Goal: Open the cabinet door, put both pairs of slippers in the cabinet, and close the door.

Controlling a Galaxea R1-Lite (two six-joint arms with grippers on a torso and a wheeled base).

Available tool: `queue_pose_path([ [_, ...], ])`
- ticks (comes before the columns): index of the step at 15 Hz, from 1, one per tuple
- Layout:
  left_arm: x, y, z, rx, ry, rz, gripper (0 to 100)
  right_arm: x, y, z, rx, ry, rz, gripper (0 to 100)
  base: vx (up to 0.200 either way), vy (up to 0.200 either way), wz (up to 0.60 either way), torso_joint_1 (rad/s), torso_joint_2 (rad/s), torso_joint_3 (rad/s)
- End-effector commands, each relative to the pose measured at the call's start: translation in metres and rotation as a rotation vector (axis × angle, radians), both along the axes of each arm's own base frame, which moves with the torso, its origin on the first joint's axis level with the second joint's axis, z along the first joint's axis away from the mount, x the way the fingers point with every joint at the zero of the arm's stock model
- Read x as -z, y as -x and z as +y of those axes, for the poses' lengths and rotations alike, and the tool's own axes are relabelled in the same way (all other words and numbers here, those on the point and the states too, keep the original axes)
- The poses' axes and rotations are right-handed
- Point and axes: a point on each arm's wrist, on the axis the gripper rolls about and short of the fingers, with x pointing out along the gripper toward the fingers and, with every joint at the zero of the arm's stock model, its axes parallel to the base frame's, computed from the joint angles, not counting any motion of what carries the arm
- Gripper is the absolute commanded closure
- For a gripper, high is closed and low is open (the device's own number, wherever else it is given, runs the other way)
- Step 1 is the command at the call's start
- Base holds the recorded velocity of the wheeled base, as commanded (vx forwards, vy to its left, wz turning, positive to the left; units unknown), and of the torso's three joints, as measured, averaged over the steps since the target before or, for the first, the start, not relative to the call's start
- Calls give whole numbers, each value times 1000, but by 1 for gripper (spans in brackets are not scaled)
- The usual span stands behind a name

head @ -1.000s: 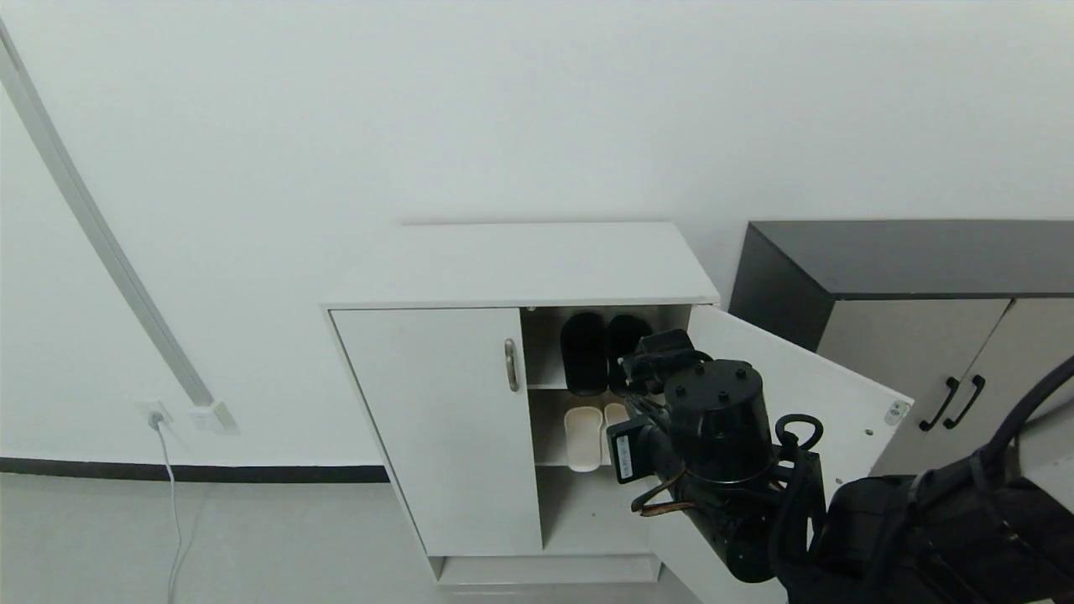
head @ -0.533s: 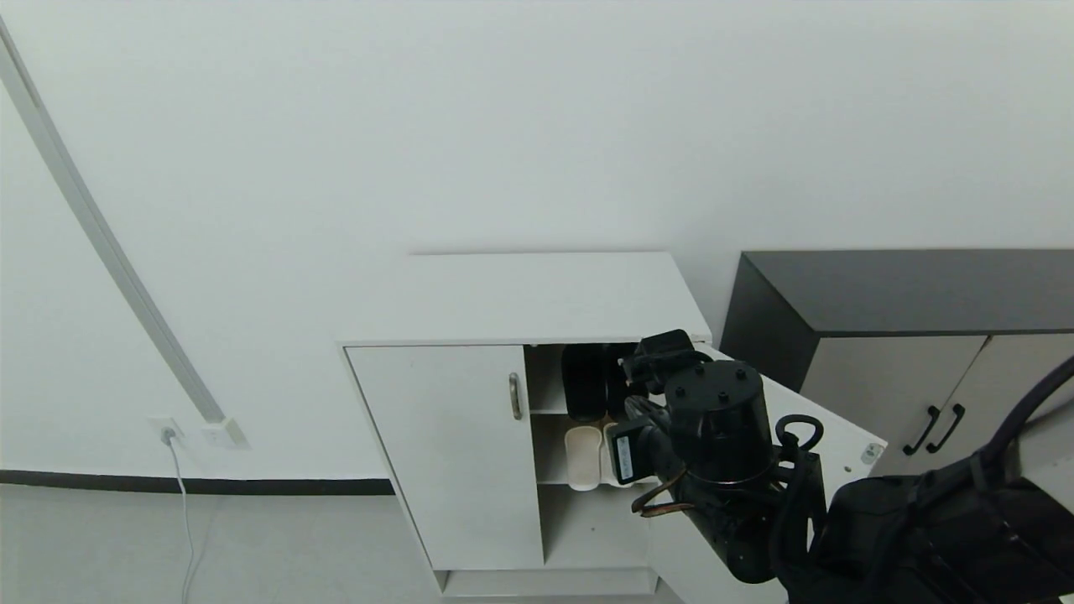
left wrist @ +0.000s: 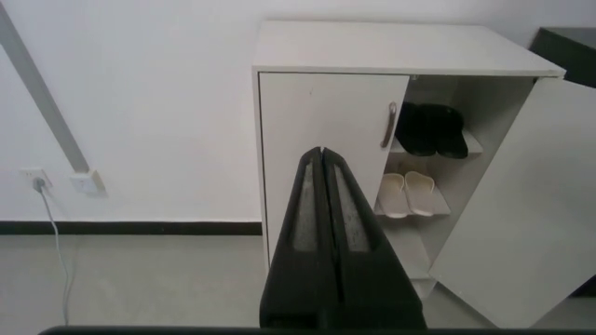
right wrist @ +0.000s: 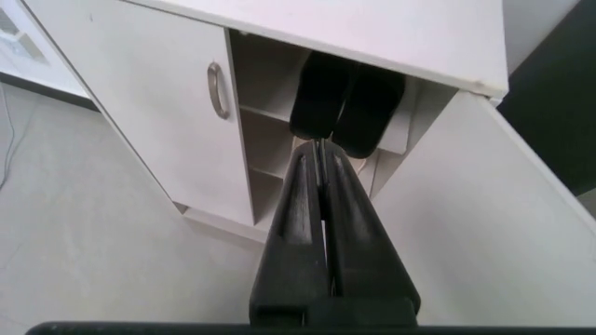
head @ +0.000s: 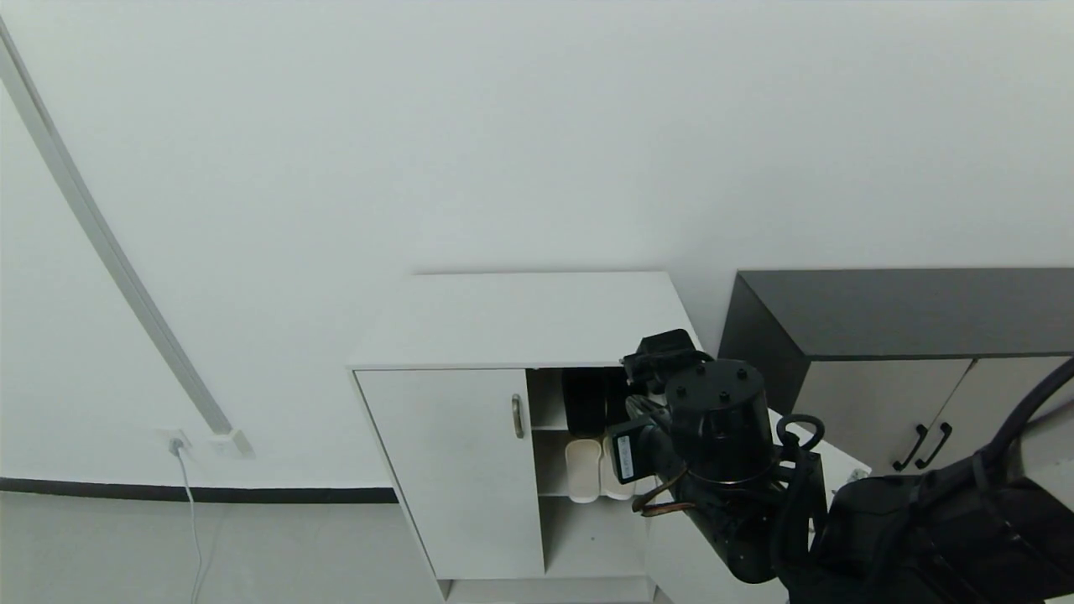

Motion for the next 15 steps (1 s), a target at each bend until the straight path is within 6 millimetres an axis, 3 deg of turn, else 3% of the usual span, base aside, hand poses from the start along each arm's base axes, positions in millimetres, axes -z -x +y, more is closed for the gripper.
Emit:
queue_pose_path([
  [1,0,0,0,0,1,0,100,1,0,1,-1,2,1,100,0,0,0,173,-349,-193],
  [7,0,0,0,0,-1,0,100,-1,-8,-3,17,-5,-2,100,0,0,0,160,-344,-180],
  [15,0,0,0,2,-1,0,100,0,-14,-6,31,8,-7,100,0,0,0,8,-17,-9],
])
